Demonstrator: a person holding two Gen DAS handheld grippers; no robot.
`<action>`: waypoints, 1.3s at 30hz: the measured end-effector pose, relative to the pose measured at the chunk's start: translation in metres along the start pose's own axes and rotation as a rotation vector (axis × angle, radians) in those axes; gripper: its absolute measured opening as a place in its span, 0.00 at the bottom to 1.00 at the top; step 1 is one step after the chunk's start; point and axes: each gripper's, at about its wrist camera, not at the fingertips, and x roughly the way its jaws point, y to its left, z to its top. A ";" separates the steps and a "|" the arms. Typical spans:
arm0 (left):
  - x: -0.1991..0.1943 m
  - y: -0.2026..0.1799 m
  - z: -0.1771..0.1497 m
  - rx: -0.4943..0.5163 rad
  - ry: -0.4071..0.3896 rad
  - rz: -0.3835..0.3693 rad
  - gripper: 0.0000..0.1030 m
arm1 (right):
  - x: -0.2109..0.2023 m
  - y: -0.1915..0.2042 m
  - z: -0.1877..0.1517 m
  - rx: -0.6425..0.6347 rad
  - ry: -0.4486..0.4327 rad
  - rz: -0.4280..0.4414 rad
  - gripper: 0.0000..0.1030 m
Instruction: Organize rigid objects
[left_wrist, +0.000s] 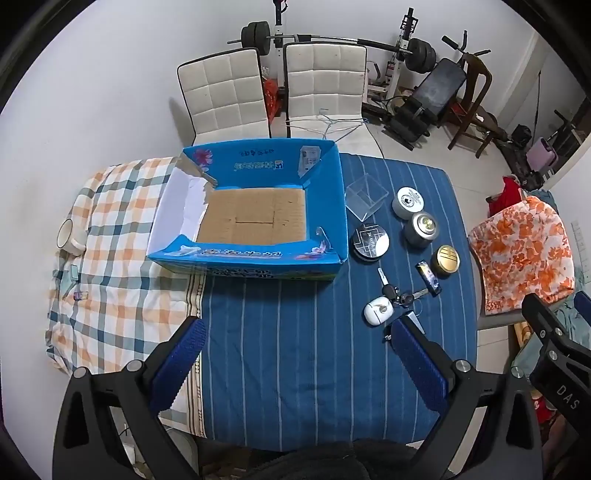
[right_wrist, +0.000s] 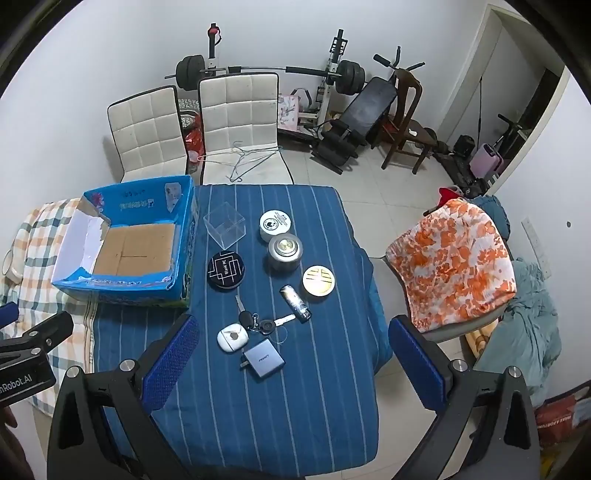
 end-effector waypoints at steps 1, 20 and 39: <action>0.000 0.000 0.000 -0.003 0.001 0.002 1.00 | 0.001 0.001 0.000 -0.001 -0.001 -0.002 1.00; 0.008 0.000 -0.009 -0.005 0.029 0.003 1.00 | 0.009 0.002 -0.007 -0.009 0.026 0.001 1.00; 0.003 0.013 -0.012 -0.002 0.018 0.028 1.00 | 0.011 0.002 -0.009 -0.015 0.030 0.002 1.00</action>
